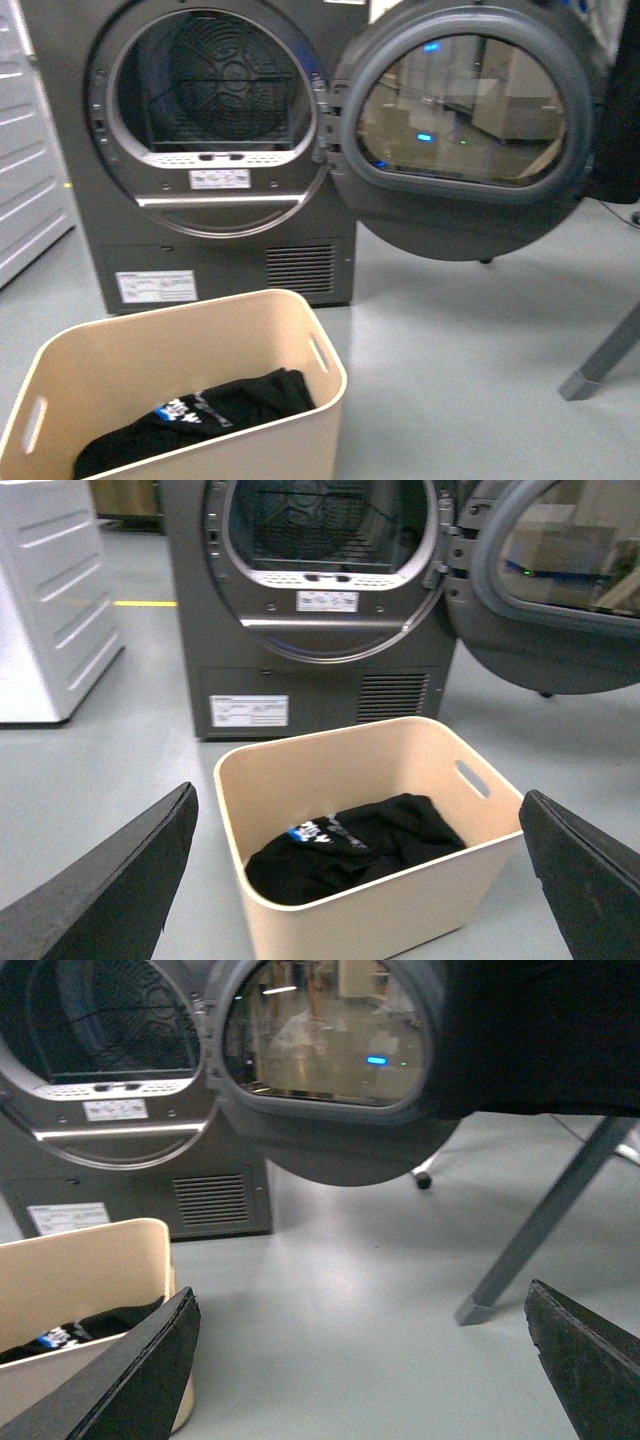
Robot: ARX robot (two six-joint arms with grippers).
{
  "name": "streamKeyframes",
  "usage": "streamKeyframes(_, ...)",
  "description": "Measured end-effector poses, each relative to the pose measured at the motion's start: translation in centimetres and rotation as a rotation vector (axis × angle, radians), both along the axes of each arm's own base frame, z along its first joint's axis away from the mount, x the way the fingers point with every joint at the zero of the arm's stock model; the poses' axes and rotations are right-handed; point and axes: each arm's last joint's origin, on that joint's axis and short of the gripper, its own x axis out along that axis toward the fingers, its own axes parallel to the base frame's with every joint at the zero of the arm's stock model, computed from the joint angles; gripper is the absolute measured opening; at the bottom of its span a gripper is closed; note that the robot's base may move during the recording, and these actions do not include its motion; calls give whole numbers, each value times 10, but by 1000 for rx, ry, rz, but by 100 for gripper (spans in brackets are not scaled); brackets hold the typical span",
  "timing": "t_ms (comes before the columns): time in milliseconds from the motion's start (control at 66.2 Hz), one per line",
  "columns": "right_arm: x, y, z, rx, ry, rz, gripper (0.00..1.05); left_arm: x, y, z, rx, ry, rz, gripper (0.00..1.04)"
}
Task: Move hamper under clothes hanger
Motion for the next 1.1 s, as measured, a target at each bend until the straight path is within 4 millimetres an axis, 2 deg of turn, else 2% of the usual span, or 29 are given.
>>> streamKeyframes(543,0,0,0,0,2,3,97,0,0,0,-1,2,2,98)
streamKeyframes(589,6,-2,7,46,81,121,97,6,5,4,-126,243,44,98)
streamKeyframes(619,15,-3,21,54,81,164,97,17,12,14,-190,319,95,98)
streamKeyframes(679,58,-1,75,57,28,225,97,70,34,69,-323,302,225,98)
streamKeyframes(694,69,0,84,58,35,239,97,82,38,78,-340,298,242,98)
streamKeyframes(725,85,3,94,59,59,264,97,100,44,88,-362,300,277,98)
streamKeyframes(770,121,12,105,63,135,309,97,138,54,98,-419,348,328,98)
streamKeyframes(845,183,27,101,55,300,342,97,197,63,88,-459,450,391,98)
streamKeyframes(891,210,36,95,45,374,347,97,223,62,77,-456,500,395,98)
streamKeyframes(981,257,53,83,23,466,342,97,263,52,57,-442,568,351,98)
streamKeyframes(1102,296,72,59,-24,557,314,97,297,33,31,-407,636,260,98)
